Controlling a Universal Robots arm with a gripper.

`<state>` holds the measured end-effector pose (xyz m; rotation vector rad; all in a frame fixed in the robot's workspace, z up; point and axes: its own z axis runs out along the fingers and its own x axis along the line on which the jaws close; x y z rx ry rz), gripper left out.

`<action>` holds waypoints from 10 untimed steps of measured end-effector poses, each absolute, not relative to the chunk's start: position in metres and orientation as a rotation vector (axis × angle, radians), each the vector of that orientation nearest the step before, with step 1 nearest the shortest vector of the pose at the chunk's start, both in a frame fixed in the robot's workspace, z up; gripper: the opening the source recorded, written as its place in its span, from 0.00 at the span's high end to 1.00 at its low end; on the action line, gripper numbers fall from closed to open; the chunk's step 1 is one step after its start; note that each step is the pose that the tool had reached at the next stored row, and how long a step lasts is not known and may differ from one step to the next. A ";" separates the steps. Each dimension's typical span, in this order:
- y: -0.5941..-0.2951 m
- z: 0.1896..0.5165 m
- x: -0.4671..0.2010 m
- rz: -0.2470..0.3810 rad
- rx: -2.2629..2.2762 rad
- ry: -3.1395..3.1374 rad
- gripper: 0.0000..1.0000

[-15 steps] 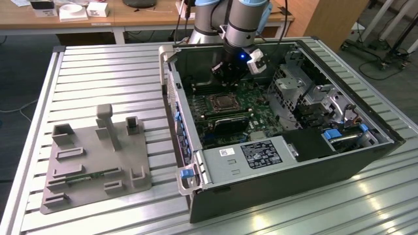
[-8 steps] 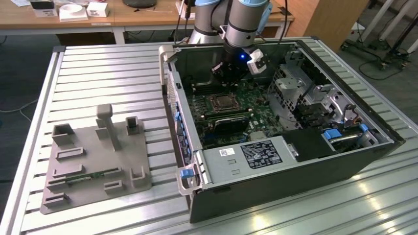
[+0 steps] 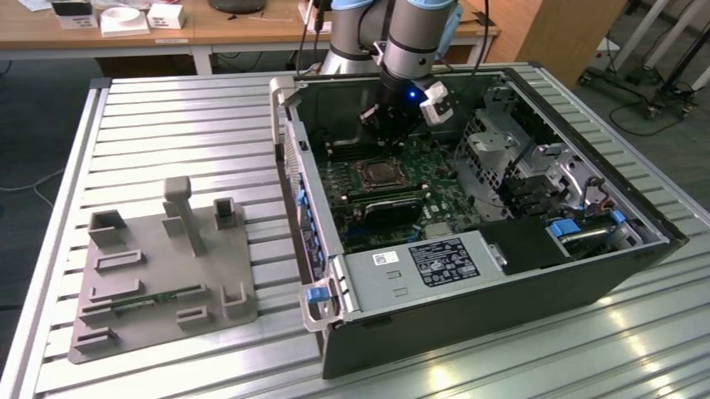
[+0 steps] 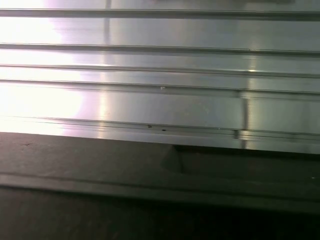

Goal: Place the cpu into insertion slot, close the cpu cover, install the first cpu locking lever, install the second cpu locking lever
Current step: 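Install the first cpu locking lever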

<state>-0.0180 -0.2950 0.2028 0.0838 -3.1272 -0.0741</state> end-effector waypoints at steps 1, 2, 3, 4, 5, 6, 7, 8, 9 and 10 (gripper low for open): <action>-0.295 0.203 -0.018 -0.074 0.084 -3.127 0.90; -0.295 0.202 -0.018 -0.074 0.084 -3.127 0.90; -0.295 0.202 -0.018 -0.074 0.084 -3.127 0.90; -0.295 0.202 -0.018 -0.074 0.084 -3.127 0.90; -0.295 0.202 -0.018 -0.074 0.084 -3.127 0.90; -0.295 0.202 -0.018 -0.073 0.084 -3.127 0.90; -0.295 0.202 -0.018 -0.072 0.084 -3.127 0.90; -0.295 0.202 -0.018 -0.069 0.084 -3.127 0.90; -0.295 0.202 -0.018 -0.065 0.084 -3.127 0.90; -0.295 0.202 -0.018 -0.061 0.084 -3.127 0.90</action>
